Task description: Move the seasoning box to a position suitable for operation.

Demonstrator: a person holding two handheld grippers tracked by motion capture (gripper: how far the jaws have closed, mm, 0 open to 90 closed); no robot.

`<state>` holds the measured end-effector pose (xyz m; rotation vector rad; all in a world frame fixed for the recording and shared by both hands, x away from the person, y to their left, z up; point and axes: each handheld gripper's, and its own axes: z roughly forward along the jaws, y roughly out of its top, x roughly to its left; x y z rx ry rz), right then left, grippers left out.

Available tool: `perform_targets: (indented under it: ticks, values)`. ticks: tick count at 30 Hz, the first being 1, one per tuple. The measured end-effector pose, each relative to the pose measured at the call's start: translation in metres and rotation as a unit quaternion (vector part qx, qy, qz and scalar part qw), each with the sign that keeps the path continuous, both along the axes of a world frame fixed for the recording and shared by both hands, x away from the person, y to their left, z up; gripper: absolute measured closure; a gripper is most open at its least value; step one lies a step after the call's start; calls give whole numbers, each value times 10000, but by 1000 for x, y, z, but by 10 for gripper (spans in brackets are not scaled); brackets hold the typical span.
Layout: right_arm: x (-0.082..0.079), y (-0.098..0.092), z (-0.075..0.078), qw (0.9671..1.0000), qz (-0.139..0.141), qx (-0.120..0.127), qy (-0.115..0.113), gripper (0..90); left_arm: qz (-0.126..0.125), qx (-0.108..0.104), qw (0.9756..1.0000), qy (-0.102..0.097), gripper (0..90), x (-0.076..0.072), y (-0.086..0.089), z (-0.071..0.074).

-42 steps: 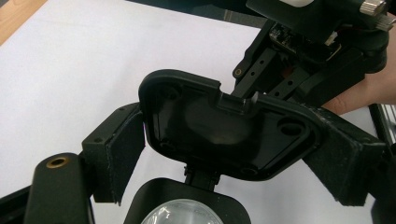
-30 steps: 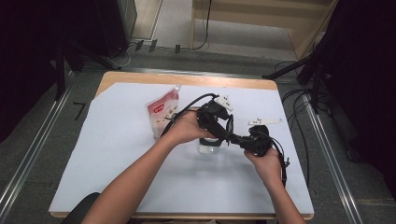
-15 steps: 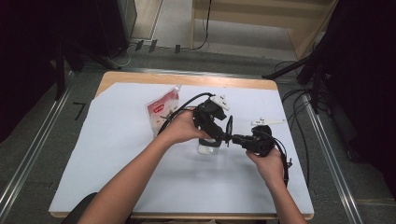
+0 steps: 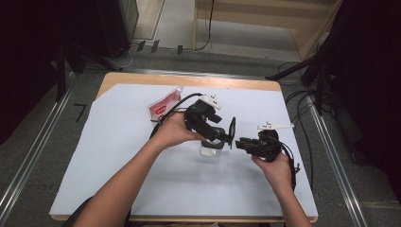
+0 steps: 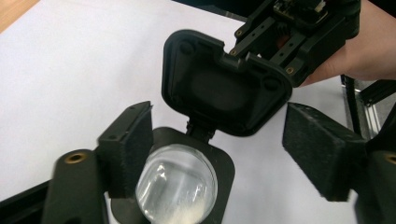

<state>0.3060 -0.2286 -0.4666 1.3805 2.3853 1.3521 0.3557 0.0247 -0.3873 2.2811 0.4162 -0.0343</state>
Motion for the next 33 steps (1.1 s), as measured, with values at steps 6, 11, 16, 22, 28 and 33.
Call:
perform_targets:
  ticks: [6, 11, 16, 22, 28, 33]
  values:
    - [-11, -3, 3, 9999, 25, 92, -68, 639, 8, -66, 10000, 69, 421, -4, 16, 1]
    - [-19, -2, 3, 9999, 47, 99, -113, 599, 152, -73, 9998, 44, 518, -9, 27, 1]
    - [-30, -1, 0, 9996, 123, 44, -251, 562, 178, -9, 9997, 141, 571, -14, 36, -2]
    - [-39, 1, 1, 9994, 159, 25, -304, 544, 287, 36, 9994, 169, 473, -21, 47, -7]
    - [-39, 4, 1, 9993, 232, 12, -299, 535, 404, 58, 9991, 148, 458, -29, 62, -10]
    - [-37, 3, 2, 9993, 201, -45, -320, 498, 542, 155, 9982, 213, 457, -31, 76, -16]
